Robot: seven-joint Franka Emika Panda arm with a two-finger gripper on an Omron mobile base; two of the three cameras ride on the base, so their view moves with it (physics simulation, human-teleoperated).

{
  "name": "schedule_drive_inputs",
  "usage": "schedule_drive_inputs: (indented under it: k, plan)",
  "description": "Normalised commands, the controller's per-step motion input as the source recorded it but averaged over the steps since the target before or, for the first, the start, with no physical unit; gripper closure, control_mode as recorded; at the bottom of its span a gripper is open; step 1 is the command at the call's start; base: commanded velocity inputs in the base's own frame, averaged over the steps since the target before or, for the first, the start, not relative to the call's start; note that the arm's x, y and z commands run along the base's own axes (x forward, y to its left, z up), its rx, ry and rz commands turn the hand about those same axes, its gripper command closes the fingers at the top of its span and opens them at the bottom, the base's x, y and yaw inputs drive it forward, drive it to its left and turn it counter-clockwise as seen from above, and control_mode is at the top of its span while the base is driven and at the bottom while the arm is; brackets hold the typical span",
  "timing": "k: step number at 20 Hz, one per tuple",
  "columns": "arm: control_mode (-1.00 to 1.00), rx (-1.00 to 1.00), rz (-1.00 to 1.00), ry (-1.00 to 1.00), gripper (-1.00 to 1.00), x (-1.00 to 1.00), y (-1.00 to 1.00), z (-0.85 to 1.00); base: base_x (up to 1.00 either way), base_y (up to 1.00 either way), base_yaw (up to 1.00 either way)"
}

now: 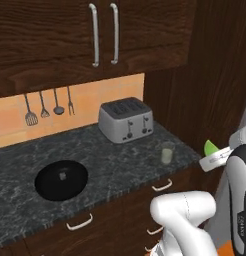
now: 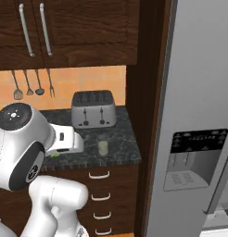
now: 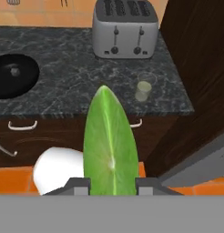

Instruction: Grab a lemon wedge from the fridge and one ice cube from the ice bowl, and put them in the glass of lemonade.

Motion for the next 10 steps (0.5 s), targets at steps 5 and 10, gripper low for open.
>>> schedule_drive_inputs:
  k: [5,10]
  plan:
    - [1.0,0.0,0.0,0.0,1.0,0.0,0.0,0.0,0.37,0.32,-0.23]
    - [1.0,0.0,0.0,0.0,1.0,0.0,0.0,0.0,0.33,0.01,-0.11]
